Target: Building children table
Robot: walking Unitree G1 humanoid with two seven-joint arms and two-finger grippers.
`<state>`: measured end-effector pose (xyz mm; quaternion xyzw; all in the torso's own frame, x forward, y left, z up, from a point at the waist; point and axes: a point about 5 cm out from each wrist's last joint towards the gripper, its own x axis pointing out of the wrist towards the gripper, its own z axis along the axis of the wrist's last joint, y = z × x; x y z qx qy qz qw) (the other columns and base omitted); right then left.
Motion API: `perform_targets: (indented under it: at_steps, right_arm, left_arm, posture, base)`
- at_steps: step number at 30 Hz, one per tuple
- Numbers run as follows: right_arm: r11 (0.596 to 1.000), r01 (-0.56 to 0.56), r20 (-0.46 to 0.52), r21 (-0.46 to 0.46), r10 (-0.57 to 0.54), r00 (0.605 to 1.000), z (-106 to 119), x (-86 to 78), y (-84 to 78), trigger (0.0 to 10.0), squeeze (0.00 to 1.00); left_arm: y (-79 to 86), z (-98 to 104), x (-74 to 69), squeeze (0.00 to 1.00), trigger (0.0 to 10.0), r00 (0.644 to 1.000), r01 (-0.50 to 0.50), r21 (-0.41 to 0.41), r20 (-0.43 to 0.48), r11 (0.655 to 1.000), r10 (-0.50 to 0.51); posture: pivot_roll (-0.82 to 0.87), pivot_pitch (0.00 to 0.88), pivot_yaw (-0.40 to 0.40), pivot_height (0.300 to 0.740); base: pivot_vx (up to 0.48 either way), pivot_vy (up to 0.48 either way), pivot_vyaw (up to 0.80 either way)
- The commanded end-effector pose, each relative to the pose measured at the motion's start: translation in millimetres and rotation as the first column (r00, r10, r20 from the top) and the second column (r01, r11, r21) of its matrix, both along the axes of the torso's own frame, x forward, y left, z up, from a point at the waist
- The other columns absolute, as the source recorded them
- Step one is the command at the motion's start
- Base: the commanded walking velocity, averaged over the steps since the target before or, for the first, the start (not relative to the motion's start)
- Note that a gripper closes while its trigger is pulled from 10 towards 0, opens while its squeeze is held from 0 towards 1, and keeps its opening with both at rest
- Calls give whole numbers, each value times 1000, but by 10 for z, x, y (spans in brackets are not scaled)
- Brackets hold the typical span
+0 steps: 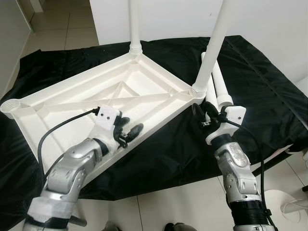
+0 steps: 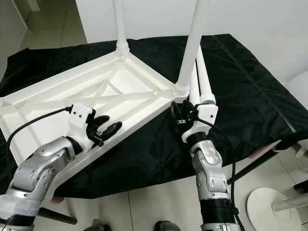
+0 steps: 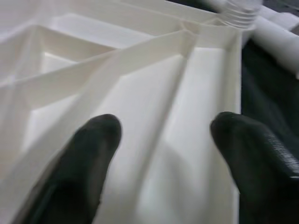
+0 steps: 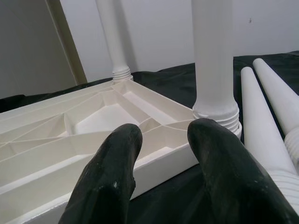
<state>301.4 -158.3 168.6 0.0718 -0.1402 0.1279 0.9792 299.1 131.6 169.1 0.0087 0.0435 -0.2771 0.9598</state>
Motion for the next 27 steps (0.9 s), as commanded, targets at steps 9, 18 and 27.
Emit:
perform_targets:
  at_steps: [9,18,27]
  right_arm:
    - [1000,28,1,12,-28,1000,4,-17,-10,10000,0]
    - [998,52,1,19,-52,999,-5,-21,-33,10000,0]
    - [998,62,9,21,-62,998,26,19,-33,10000,0]
  left_arm:
    - [31,-139,163,0,10000,988,-134,76,-62,988,139]
    - [-76,-165,137,0,10000,994,-37,146,-96,989,51]
    - [-91,-236,288,0,10000,956,-187,281,-169,941,240]
  posture:
    - [-50,97,53,740]
    - [-53,101,64,740]
    - [-54,98,63,740]
  base:
    - [0,0,0]
    - [0,0,0]
    - [0,0,0]
